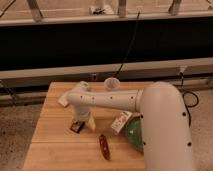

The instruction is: Place the eraser on the white sponge

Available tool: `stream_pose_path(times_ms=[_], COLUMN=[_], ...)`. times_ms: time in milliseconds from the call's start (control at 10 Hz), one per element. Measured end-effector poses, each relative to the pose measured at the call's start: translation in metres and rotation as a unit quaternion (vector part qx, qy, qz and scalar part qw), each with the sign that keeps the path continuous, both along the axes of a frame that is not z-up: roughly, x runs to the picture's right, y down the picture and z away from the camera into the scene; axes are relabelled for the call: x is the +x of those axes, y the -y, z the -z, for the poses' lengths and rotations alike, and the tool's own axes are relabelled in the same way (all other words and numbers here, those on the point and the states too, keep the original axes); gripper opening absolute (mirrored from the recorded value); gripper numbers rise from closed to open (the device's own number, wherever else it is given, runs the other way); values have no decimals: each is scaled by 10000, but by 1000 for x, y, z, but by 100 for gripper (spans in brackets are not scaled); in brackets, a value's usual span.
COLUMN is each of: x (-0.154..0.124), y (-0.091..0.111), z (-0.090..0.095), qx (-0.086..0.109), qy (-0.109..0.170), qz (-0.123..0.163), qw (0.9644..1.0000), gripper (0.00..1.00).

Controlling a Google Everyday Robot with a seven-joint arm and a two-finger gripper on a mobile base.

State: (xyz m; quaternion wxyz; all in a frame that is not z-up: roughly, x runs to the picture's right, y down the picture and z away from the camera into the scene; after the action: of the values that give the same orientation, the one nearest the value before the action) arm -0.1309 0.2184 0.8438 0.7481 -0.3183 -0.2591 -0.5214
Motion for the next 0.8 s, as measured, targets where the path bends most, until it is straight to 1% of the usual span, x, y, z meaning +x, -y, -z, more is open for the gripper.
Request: stream_pose_path(times_ms=[100,300,500,600,800], x=[-2,-3,-4,-3,-3], y=[0,-1,0,1,2], z=[0,1,4,4,4], qx=[-3,2,-12,-10,-2], qy=[18,74,84,80,79], qz=[38,118,125,132,135], qw=[10000,9999,9999,9999,9999], gripper=[51,28,9,2,0])
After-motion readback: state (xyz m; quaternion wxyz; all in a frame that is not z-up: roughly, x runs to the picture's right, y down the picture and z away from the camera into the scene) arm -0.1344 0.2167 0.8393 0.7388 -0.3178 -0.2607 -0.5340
